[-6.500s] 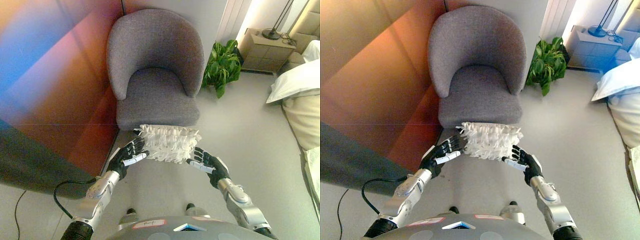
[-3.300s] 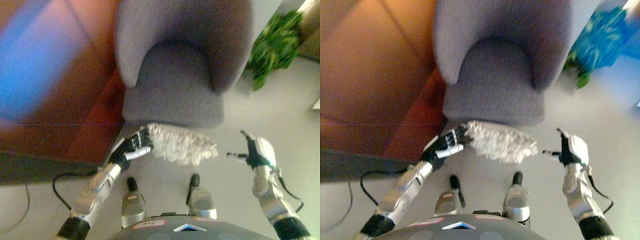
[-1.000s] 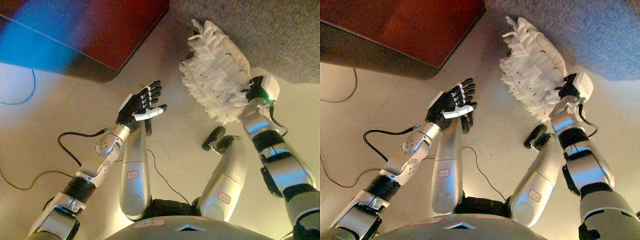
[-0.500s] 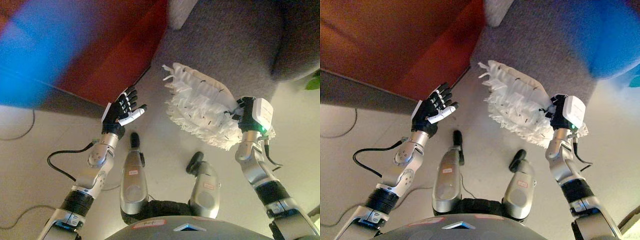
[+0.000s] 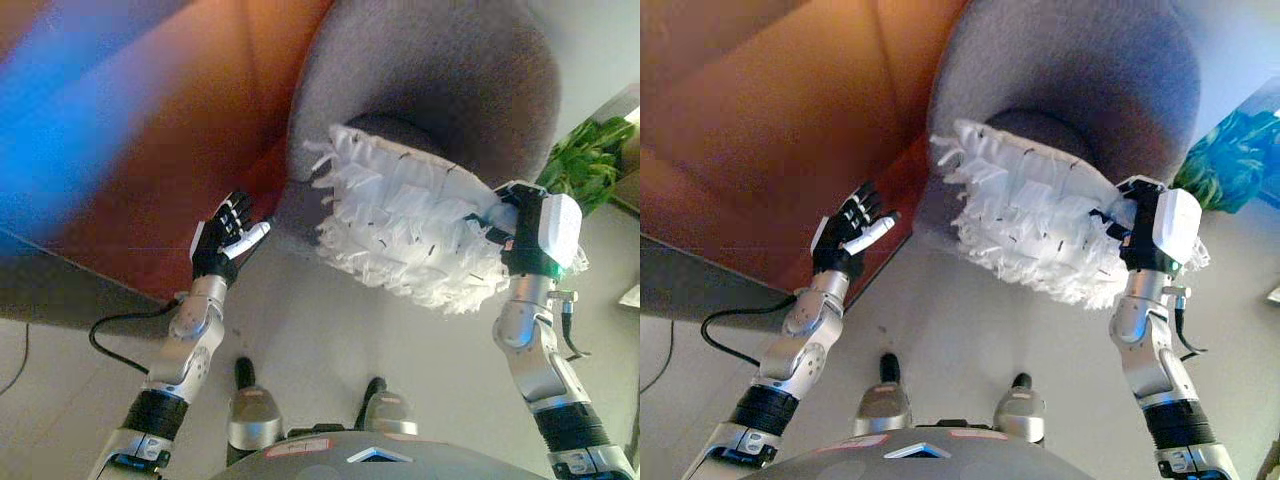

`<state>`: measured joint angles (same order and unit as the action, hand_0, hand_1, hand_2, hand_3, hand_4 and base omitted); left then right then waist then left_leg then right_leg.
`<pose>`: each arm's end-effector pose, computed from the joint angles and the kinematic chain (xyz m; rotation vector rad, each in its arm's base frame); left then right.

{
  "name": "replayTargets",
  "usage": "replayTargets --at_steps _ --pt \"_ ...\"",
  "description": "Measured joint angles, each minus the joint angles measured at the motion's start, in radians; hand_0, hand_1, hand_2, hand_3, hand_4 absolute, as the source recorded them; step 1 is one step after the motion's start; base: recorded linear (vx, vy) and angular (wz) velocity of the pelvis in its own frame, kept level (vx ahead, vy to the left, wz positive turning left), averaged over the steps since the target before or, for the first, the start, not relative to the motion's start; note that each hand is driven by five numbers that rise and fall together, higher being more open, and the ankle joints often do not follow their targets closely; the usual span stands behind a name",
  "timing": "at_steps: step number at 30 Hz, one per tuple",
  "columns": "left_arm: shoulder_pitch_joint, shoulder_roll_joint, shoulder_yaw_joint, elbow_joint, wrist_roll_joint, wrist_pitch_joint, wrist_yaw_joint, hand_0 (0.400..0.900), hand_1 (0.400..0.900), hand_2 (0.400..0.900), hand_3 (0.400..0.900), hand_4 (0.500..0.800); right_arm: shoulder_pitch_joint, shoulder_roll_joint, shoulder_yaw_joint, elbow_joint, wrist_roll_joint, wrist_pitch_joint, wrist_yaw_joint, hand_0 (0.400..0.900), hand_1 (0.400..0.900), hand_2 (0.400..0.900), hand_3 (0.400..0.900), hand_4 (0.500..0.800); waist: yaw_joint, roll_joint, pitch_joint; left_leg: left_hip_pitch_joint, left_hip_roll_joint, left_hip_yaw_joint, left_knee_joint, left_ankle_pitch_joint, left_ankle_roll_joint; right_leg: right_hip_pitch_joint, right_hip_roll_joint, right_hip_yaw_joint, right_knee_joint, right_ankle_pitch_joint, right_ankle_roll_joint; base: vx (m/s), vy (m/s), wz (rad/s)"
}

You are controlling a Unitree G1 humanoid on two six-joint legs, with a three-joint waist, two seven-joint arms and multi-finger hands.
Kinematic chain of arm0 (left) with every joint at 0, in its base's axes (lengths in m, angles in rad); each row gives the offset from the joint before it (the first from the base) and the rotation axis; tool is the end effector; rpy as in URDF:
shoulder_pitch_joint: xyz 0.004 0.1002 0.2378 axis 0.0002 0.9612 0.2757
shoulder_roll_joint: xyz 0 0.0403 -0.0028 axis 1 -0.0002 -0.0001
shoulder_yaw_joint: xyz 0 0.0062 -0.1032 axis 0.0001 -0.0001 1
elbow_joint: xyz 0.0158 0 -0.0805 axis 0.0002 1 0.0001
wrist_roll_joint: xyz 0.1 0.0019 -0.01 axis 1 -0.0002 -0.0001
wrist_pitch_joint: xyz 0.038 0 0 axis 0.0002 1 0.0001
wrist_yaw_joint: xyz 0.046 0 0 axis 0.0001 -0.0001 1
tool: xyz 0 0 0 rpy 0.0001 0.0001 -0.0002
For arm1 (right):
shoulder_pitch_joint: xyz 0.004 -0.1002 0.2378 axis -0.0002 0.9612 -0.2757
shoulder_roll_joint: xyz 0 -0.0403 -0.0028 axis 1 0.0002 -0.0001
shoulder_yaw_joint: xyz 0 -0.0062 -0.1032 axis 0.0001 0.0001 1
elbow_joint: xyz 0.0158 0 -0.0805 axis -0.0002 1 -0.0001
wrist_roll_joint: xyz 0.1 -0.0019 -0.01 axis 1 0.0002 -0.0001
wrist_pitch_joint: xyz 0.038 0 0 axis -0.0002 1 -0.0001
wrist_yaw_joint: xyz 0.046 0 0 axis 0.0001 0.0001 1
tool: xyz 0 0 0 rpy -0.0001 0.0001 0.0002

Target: Pick up the pillow and put it on the sofa.

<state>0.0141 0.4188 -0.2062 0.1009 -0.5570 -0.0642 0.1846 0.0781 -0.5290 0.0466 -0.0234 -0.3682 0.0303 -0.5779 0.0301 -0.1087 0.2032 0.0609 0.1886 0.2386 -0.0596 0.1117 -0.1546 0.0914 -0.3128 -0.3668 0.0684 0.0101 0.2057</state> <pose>0.1953 0.1982 0.0282 -0.1193 0.1464 0.0579 0.1878 -0.2402 0.0556 -0.8926 -0.1730 -0.4879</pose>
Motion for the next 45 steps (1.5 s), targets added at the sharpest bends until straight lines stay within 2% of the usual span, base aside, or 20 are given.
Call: replayTargets --at_steps 7,10,16,19,25,26,27,29,34,39,45 --pt "0.056 -0.009 0.000 0.001 -0.008 0.006 -0.052 0.900 0.900 0.900 0.900 0.800 -0.002 -0.008 -0.017 0.003 0.103 0.004 0.060 0.400 0.400 0.400 0.400 0.500 0.009 -0.003 -0.042 0.023 0.000 -0.007 -0.020 0.008 -0.003 0.045 0.011 -0.020 -0.051 0.016 0.007 0.08 -0.037 0.14" --pt "0.085 -0.009 0.001 0.001 -0.008 0.010 -0.089 0.900 0.900 0.900 0.900 0.800 -0.004 -0.023 -0.016 0.042 0.103 0.010 0.073 0.400 0.400 0.400 0.400 0.500 0.033 -0.005 -0.053 0.023 0.003 -0.019 -0.020 0.009 -0.005 0.067 0.021 -0.038 -0.076 0.024 0.006 0.12 -0.068 0.27" --pt "0.125 0.003 0.005 -0.002 -0.014 0.033 -0.148 0.900 0.900 0.900 0.900 0.800 -0.105 -0.035 0.020 0.277 0.104 0.091 0.090 0.400 0.400 0.400 0.400 0.500 0.112 -0.012 -0.060 0.020 0.005 -0.070 -0.020 0.013 -0.011 0.120 0.032 -0.104 -0.106 0.026 0.006 0.15 -0.091 0.27" --pt "0.134 0.036 0.006 -0.002 -0.030 0.051 -0.176 0.900 0.900 0.900 0.900 0.800 -0.208 -0.039 0.063 0.433 0.149 0.143 0.090 0.400 0.400 0.400 0.400 0.500 0.150 -0.017 -0.061 0.015 0.008 -0.096 -0.020 0.017 -0.015 0.140 0.041 -0.131 -0.117 0.026 0.006 0.14 -0.112 0.20" --pt "0.140 0.113 0.008 -0.005 -0.049 0.078 -0.206 0.900 0.900 0.900 0.900 0.800 -0.413 -0.087 0.077 0.699 0.271 0.226 0.078 0.400 0.400 0.400 0.400 0.500 0.227 -0.024 -0.057 -0.014 0.019 -0.136 -0.020 0.029 -0.022 0.146 0.062 -0.172 -0.133 0.028 0.003 0.04 -0.156 0.13" --pt "0.141 0.120 0.010 -0.005 -0.049 0.085 -0.208 0.900 0.900 0.900 0.900 0.800 -0.430 -0.094 0.080 0.718 0.286 0.228 0.076 0.722 0.722 0.722 0.722 0.693 0.230 -0.025 -0.056 -0.020 0.019 -0.143 -0.020 0.030 -0.023 0.146 0.064 -0.179 -0.135 0.029 0.002 0.05 -0.204 0.12" --pt "0.143 0.128 0.014 -0.005 -0.049 0.088 -0.211 0.900 0.900 0.900 0.900 0.800 -0.467 -0.101 0.108 0.757 0.306 0.234 0.069 0.900 0.900 0.900 0.900 0.800 0.234 -0.026 -0.056 -0.030 0.019 -0.152 -0.020 0.032 -0.024 0.146 0.067 -0.187 -0.138 0.029 0.002 0.05 -0.177 0.09" --pt "0.142 0.143 0.021 -0.009 -0.049 0.092 -0.230 0.900 0.900 0.900 0.900 0.800 -0.547 -0.115 0.147 0.816 0.363 0.283 0.068 0.900 0.900 0.900 0.900 0.800 0.237 -0.026 -0.055 -0.056 0.027 -0.164 -0.020 0.041 -0.027 0.126 0.080 -0.188 -0.146 0.032 -0.002 -0.01 -0.149 0.01" --pt "0.141 0.145 0.038 -0.025 -0.049 0.112 -0.267 0.900 0.900 0.900 0.900 0.800 -0.662 -0.161 0.144 0.928 0.478 0.331 0.056 0.900 0.900 0.900 0.900 0.800 0.276 -0.022 -0.036 -0.074 0.036 -0.165 -0.020 0.046 -0.030 0.113 0.089 -0.193 -0.154 0.042 -0.010 -0.03 -0.016 -0.04" --pt "0.135 0.147 0.037 -0.033 -0.049 0.120 -0.256 0.900 0.900 0.900 0.900 0.800 -0.752 -0.163 0.140 0.905 0.509 0.308 -0.007 0.900 0.900 0.900 0.900 0.800 0.273 0.000 -0.021 -0.060 0.035 -0.159 -0.020 0.045 -0.030 0.122 0.087 -0.188 -0.154 0.043 -0.011 0.01 0.056 -0.11" --pt "0.131 0.146 0.035 -0.033 -0.049 0.123 -0.224 0.900 0.900 0.900 0.900 0.800 -0.756 -0.161 0.135 0.813 0.514 0.253 -0.025 0.900 0.900 0.900 0.900 0.800 0.266 0.018 -0.010 -0.020 0.027 -0.135 -0.021 0.040 -0.025 0.145 0.074 -0.170 -0.154 0.046 -0.009 -0.04 0.076 -0.18"
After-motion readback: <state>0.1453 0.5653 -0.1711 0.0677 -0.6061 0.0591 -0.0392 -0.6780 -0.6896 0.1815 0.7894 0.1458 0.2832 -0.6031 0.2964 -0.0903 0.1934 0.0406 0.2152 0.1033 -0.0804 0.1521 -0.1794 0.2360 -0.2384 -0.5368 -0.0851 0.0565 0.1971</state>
